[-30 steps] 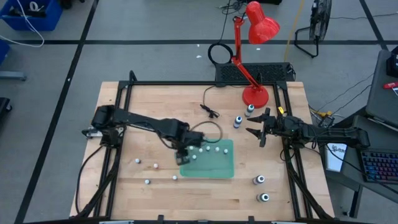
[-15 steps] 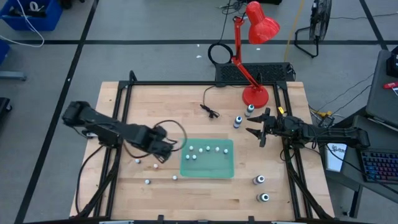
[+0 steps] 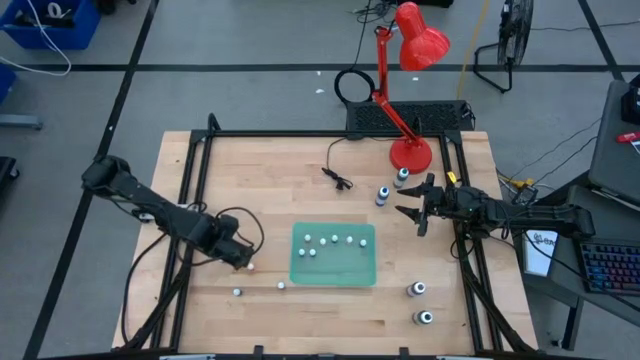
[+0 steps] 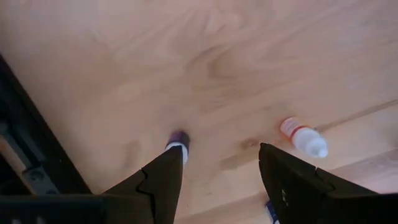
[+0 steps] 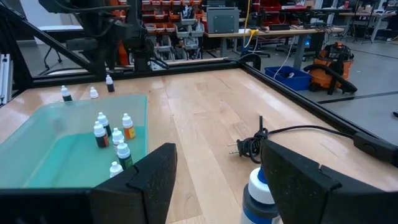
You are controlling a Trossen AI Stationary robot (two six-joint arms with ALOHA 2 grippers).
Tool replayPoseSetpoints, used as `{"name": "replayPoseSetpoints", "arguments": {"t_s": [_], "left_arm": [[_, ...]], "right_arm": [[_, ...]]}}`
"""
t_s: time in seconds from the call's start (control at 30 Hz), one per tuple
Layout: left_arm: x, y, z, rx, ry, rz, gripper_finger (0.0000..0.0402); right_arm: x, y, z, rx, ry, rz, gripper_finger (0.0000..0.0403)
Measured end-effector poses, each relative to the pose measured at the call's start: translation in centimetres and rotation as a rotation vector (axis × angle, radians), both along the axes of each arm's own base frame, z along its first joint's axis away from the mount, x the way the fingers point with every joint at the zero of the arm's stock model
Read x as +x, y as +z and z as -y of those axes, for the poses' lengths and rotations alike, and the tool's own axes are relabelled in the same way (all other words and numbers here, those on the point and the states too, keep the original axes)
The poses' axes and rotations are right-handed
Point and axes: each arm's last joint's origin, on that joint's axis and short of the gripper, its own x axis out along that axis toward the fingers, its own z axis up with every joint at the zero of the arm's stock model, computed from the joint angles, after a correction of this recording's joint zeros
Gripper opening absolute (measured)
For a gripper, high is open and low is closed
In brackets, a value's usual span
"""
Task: Pick & Place food coloring
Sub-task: Put the small purple food coloring bottle into the light blue bin
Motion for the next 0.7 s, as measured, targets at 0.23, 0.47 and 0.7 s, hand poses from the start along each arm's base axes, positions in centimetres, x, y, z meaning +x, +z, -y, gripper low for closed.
{"name": "replayPoseSetpoints", "arguments": {"t_s": [0.23, 0.47, 0.7], "left_arm": [[-0.7, -0.2, 1.0, -0.022, 0.049, -0.026, 0.0214], [-1.7, -0.2, 1.7, 0.021, 0.111, -0.051, 0.0214], [-2.0, -1.3, 2.0, 0.022, 0.128, -0.071, 0.0214]], "right_arm": [[0.0, 0.0, 0.0, 0.0, 0.0, 0.0, 0.0222], [0.0, 0.0, 0.0, 0.0, 0.0, 0.0, 0.0222], [0.0, 0.0, 0.0, 0.0, 0.0, 0.0, 0.0222]]}}
